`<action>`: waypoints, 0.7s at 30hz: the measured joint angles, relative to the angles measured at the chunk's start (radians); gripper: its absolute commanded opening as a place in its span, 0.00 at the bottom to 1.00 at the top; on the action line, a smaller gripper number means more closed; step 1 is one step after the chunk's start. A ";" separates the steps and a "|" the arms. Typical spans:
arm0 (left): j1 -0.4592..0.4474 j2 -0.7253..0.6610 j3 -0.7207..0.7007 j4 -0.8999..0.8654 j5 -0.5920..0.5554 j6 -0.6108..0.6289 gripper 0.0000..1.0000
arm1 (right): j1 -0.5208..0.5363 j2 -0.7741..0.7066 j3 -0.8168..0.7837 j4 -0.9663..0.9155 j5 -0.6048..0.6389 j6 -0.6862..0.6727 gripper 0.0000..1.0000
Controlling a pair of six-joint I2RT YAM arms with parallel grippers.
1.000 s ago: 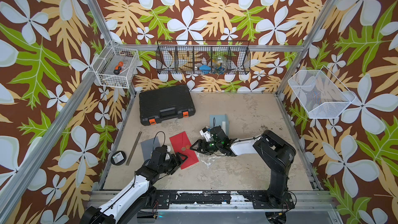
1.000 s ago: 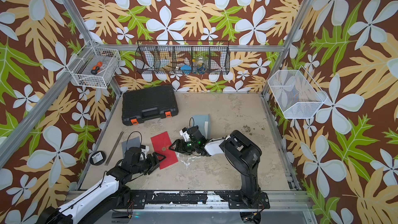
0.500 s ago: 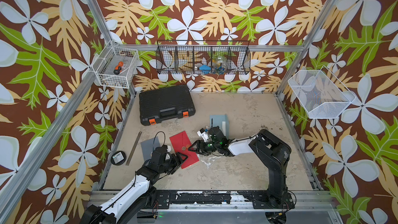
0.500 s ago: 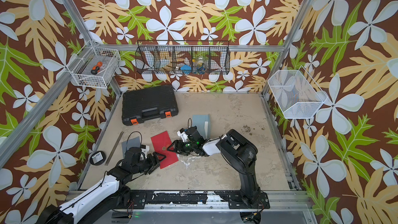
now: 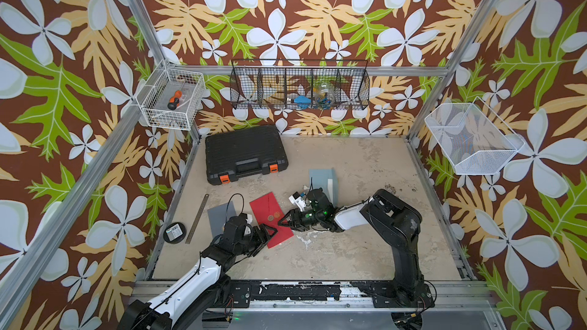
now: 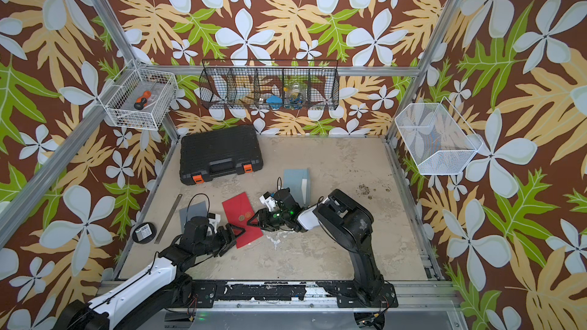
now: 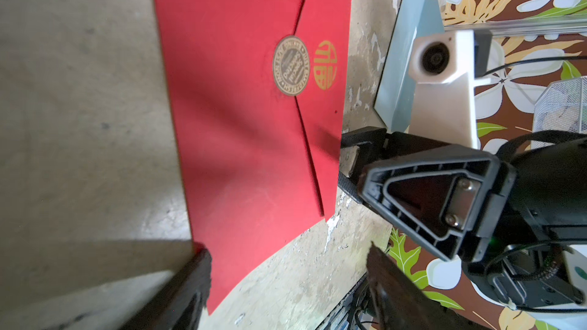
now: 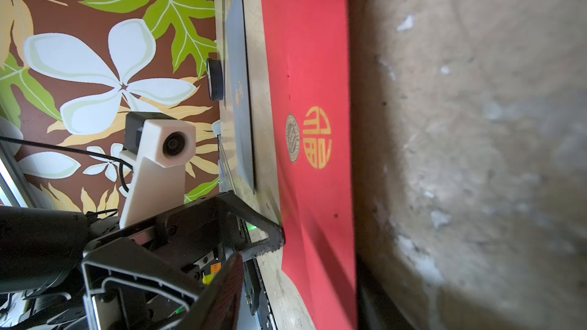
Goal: Open the envelope
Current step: Pick up the envelope from the center of the board.
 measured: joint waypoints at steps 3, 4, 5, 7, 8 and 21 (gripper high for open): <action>0.000 -0.004 0.000 -0.002 -0.003 0.000 0.79 | 0.000 0.008 0.006 0.000 -0.003 -0.001 0.41; 0.000 -0.005 0.000 -0.003 -0.003 0.000 0.79 | 0.000 0.011 0.007 0.000 -0.005 -0.001 0.38; 0.000 -0.007 0.000 -0.004 -0.004 0.000 0.80 | 0.000 0.013 0.008 0.000 -0.005 -0.002 0.34; 0.000 -0.010 -0.001 -0.005 -0.005 0.000 0.79 | 0.000 0.018 0.011 0.000 -0.007 -0.002 0.23; 0.000 -0.011 -0.001 -0.005 -0.006 0.000 0.79 | 0.000 0.021 0.013 0.000 -0.009 -0.008 0.18; 0.000 -0.039 -0.003 -0.023 -0.022 0.000 0.81 | 0.001 0.038 0.024 0.000 -0.023 -0.014 0.02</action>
